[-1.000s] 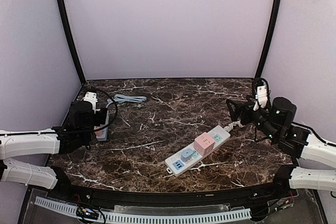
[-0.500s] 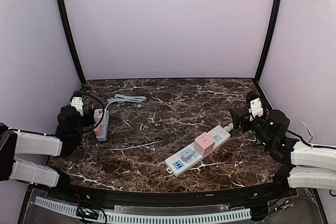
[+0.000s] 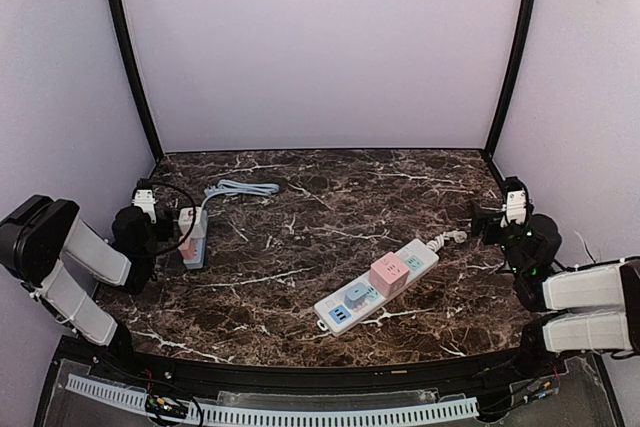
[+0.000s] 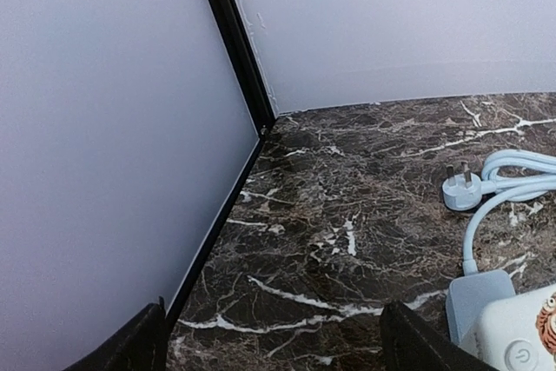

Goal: Insert the plug

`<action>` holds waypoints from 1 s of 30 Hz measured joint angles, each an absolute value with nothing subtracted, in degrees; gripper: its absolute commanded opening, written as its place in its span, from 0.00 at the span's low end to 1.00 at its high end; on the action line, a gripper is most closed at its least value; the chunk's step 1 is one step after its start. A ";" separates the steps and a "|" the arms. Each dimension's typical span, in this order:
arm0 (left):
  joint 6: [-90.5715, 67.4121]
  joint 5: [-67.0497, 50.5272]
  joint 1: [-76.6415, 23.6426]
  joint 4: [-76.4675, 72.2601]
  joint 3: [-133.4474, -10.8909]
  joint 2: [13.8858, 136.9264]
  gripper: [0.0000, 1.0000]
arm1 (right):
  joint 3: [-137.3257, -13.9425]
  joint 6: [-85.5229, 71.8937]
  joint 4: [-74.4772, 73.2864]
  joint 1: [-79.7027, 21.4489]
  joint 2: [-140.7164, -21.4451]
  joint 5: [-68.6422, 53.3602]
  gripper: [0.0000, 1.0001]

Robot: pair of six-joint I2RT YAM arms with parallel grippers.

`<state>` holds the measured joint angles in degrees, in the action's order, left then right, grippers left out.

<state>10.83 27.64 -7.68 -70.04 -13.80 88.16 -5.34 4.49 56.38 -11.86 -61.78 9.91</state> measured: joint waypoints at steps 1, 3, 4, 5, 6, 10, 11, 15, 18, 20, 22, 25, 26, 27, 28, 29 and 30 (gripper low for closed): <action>10.13 26.74 -6.76 -70.48 -13.85 88.33 0.84 | -5.08 4.25 57.95 -11.11 -62.96 9.17 0.99; 9.34 25.71 -5.67 -71.35 -14.24 89.49 0.86 | -4.62 4.10 61.23 -9.74 -65.30 7.64 0.99; 8.93 25.28 -5.41 -71.40 -14.59 90.19 0.86 | -4.45 4.01 63.07 -9.02 -66.65 6.85 0.99; 8.40 24.60 -5.13 -70.67 -14.98 90.56 0.87 | -4.40 3.92 64.23 -8.49 -67.72 6.13 0.99; 8.05 23.97 -4.86 -70.11 -15.20 90.61 0.88 | -4.38 3.75 66.02 -7.79 -69.12 5.32 0.99; 7.09 22.02 -4.32 -69.73 -16.19 90.67 0.94 | -4.49 3.27 71.55 -6.37 -74.65 3.05 0.99; 6.87 21.80 -4.16 -69.67 -16.38 90.70 0.95 | -4.58 3.20 72.23 -6.28 -75.55 2.79 0.99; 6.17 21.91 -3.97 -69.52 -16.82 90.70 0.98 | -4.82 3.07 78.76 -5.91 -82.15 2.02 0.99; 5.74 22.00 -3.97 -69.21 -16.84 90.70 0.99 | -4.80 3.11 83.22 -5.82 -87.48 1.45 0.98; 5.54 22.06 -3.97 -68.95 -16.84 90.70 0.99 | -4.93 3.11 83.40 -5.82 -88.40 1.17 0.99; 5.48 22.11 -3.97 -68.86 -16.84 90.70 0.99 | -5.72 3.09 83.46 -5.82 -88.38 1.19 0.99; 5.32 22.11 -3.97 -68.84 -16.84 90.70 0.99 | -7.55 2.96 83.02 -5.82 -88.40 1.52 0.99; 5.32 22.11 -3.95 -68.82 -16.84 90.70 0.99 | -8.12 2.92 82.74 -5.82 -88.40 1.56 0.99; 5.32 22.11 -3.95 -68.82 -16.84 90.70 0.99 | -8.54 2.90 82.63 -5.82 -88.40 1.61 0.99; 5.32 22.11 -3.95 -68.82 -16.84 90.70 0.99 | -8.86 2.85 82.50 -5.82 -88.40 1.78 0.99; 5.32 22.11 -3.97 -68.82 -16.84 90.70 0.99 | -9.06 2.76 82.32 -5.82 -88.40 2.00 0.99; 5.32 22.11 -3.97 -68.82 -16.84 90.70 0.99 | -9.23 2.66 82.06 -5.82 -88.40 2.46 0.99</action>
<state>5.32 22.11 -3.97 -68.82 -16.84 90.70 -9.23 2.66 82.06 -5.82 -88.40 2.46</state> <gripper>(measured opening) 0.987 0.986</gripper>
